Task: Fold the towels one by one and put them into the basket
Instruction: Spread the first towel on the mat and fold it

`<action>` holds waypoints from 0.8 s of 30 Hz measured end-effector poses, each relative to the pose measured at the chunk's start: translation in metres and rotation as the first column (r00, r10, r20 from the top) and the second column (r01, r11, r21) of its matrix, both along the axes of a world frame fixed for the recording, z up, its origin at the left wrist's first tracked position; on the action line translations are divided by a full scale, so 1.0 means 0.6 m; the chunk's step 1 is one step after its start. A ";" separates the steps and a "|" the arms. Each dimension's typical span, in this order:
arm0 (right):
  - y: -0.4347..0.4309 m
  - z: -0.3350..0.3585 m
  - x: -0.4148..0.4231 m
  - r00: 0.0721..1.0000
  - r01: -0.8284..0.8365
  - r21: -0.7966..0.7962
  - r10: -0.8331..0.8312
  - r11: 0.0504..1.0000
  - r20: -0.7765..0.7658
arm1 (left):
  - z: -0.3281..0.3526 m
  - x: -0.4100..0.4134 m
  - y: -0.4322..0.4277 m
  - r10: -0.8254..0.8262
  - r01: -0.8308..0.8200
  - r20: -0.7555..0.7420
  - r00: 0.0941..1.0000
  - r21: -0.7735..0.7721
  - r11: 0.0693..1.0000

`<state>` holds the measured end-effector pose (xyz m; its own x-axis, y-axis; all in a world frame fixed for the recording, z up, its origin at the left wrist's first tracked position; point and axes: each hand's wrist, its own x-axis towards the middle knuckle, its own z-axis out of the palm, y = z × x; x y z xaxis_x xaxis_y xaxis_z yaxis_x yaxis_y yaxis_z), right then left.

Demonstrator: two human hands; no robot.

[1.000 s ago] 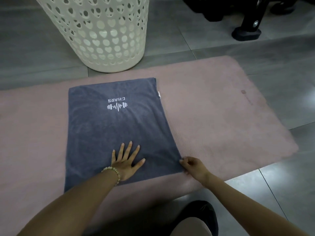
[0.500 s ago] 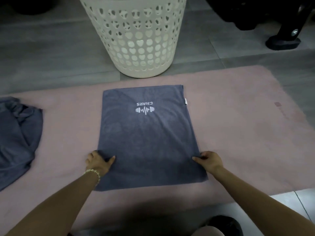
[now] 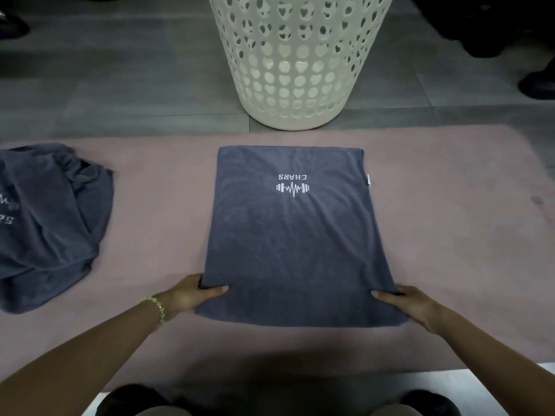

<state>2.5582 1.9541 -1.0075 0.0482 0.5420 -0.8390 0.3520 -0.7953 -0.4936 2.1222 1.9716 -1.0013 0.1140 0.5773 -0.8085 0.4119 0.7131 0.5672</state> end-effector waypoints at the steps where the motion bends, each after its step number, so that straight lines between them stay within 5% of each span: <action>1: -0.003 0.001 0.004 1.000 0.026 0.016 -0.026 1.000 -0.010 | 0.003 -0.007 -0.001 0.008 -0.007 0.027 1.000 -0.032 0.999; 6: 0.014 0.023 0.016 0.932 0.325 0.101 -0.300 0.940 -0.205 | 0.017 -0.032 0.012 0.248 -0.246 0.136 0.959 -0.036 0.969; 9: 0.076 0.050 0.007 0.811 0.550 0.109 -0.498 0.828 -0.307 | 0.038 -0.025 0.075 0.459 -0.477 0.255 0.851 0.009 0.879; 13: 0.182 0.089 -0.004 0.696 0.667 0.171 -0.524 0.725 -0.491 | 0.074 0.004 0.187 0.647 -0.722 0.386 0.657 0.075 0.688; 15: 0.213 0.081 -0.006 0.775 0.618 0.277 -0.511 0.736 -0.372 | 0.072 0.015 0.221 0.654 -0.729 0.354 0.669 0.143 0.669; 17: 0.220 0.055 -0.010 0.913 0.400 0.387 -0.397 0.831 -0.092 | 0.038 0.019 0.228 0.589 -0.588 0.087 0.804 0.272 0.762; 20: 0.214 0.017 -0.026 0.978 0.128 0.345 -0.175 0.930 0.111 | -0.016 0.025 0.210 0.462 -0.397 -0.318 0.828 0.250 0.883; 24: 0.225 -0.005 -0.032 0.960 0.131 0.341 -0.205 0.931 0.193 | -0.036 0.048 0.208 0.396 -0.319 -0.322 0.860 0.266 0.910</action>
<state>2.5391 2.0892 -1.0104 0.3264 0.7479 -0.5781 0.3567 -0.6638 -0.6574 2.1508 2.0962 -1.0230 -0.4086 0.6721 -0.6175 0.3527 0.7403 0.5724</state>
